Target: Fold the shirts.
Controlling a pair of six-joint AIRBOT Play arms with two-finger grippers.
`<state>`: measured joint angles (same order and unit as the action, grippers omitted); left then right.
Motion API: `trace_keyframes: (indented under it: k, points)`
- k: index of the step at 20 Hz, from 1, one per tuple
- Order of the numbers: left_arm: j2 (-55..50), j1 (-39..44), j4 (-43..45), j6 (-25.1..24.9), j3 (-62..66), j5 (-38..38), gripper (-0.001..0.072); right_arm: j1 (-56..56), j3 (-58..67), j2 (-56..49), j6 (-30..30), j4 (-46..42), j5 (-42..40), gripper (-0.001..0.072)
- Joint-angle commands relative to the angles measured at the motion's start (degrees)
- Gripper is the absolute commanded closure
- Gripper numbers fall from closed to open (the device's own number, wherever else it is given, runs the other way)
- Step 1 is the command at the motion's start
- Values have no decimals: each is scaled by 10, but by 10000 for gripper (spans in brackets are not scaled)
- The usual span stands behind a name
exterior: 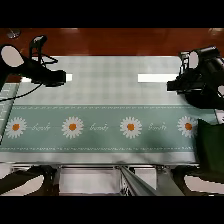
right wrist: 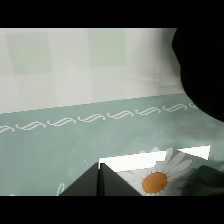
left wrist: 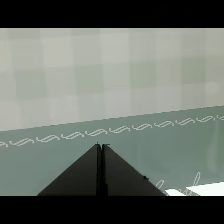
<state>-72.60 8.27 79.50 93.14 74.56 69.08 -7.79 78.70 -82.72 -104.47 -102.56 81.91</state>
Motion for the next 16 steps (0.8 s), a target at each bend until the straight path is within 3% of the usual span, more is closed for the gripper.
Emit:
trace_keyframes:
  k: [1, 5, 8, 9, 10, 11, 12, 16]
  points:
    - [0, 0, 0, 0, 0, 0, 680, 0, 0, 0, -7, 5, -11, 681]
    - [-1, 0, 0, 0, 0, -14, 680, 0, 0, 0, -8, 5, -75, 681]
    - [-10, -1, 1, 0, 0, -91, 668, 0, 0, 0, -7, -20, -148, 680]
    - [-16, -1, 6, 0, 0, -118, 553, 0, 0, 0, -7, -41, -194, 678]
    - [-24, -1, 14, 0, 0, -143, 189, 0, 0, 0, -9, -61, -233, 614]
    - [-32, -1, 16, 6, 0, -155, 2, 2, 0, 0, -10, -81, -277, 279]
    - [-39, -3, 28, 6, 0, -165, 3, 9, 0, -1, -7, -96, -316, 89]
    - [-56, -17, 82, 6, 0, -174, 4, 98, 0, -25, -50, -162, -417, 90]
